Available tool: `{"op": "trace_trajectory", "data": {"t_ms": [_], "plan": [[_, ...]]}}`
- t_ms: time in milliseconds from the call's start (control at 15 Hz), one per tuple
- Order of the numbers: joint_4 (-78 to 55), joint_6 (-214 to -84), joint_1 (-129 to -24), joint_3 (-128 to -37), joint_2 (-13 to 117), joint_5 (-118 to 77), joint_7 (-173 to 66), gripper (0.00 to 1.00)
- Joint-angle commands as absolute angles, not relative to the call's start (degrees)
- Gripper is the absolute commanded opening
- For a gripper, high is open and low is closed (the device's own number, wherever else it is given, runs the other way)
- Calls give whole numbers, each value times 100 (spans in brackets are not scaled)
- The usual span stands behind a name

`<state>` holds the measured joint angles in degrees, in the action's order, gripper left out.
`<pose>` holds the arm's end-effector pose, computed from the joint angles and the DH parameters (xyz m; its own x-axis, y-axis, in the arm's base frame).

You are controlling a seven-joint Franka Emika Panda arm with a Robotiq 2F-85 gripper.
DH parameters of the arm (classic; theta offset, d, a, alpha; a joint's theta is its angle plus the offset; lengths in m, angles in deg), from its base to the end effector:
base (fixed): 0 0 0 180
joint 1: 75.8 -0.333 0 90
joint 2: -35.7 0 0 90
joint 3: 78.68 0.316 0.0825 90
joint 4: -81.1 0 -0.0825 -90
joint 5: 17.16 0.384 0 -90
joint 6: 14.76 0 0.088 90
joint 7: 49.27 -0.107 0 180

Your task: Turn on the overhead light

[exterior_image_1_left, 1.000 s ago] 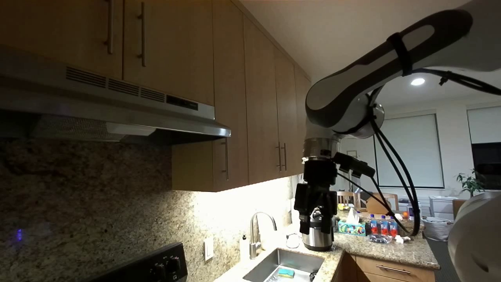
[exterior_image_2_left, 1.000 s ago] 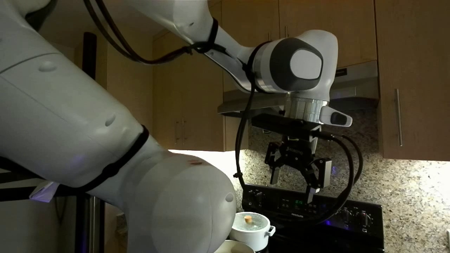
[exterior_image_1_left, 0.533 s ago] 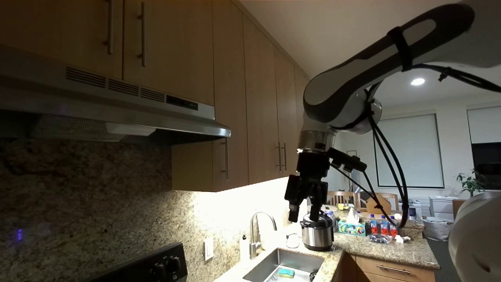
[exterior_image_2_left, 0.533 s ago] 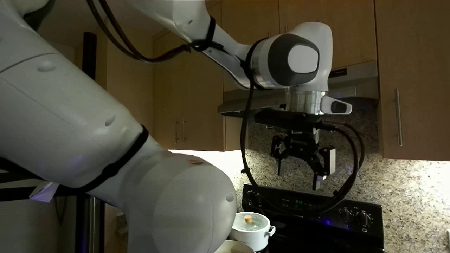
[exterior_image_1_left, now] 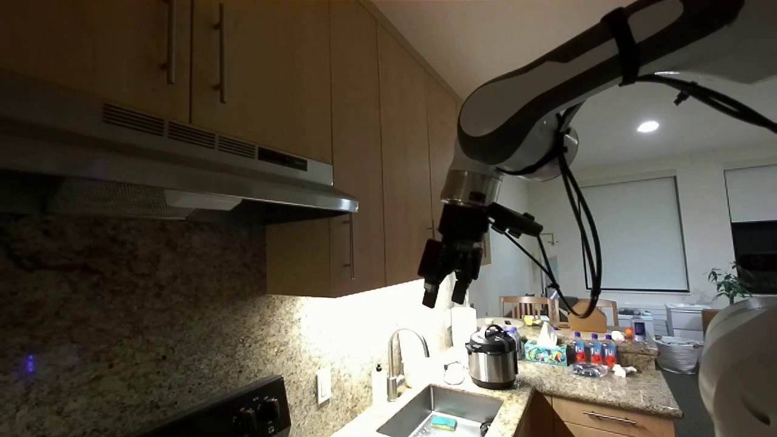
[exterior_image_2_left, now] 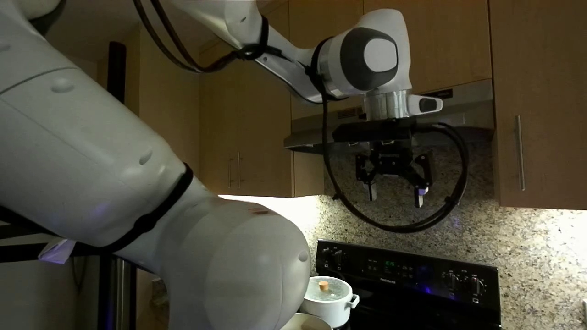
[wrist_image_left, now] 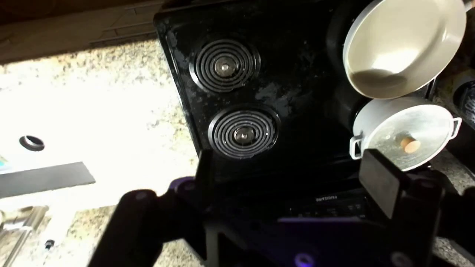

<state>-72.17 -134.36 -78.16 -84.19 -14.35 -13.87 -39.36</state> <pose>0.3182 -0.0170 0.5129 0.9502 0.1029 0.2943 0.1317 -0.9881 -0.0797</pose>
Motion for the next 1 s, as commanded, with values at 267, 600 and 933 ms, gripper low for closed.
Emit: {"op": "trace_trajectory", "data": {"t_ms": [267, 600, 933], "plan": [[-6910, -14291, -7953, -8210, -1441, -1562, -3934, 100], [-6921, -14491, -7997, -8207, -1490, -1577, -3870, 100], [-6593, -15378, -8102, -8073, -1211, -1531, -3976, 100]]}}
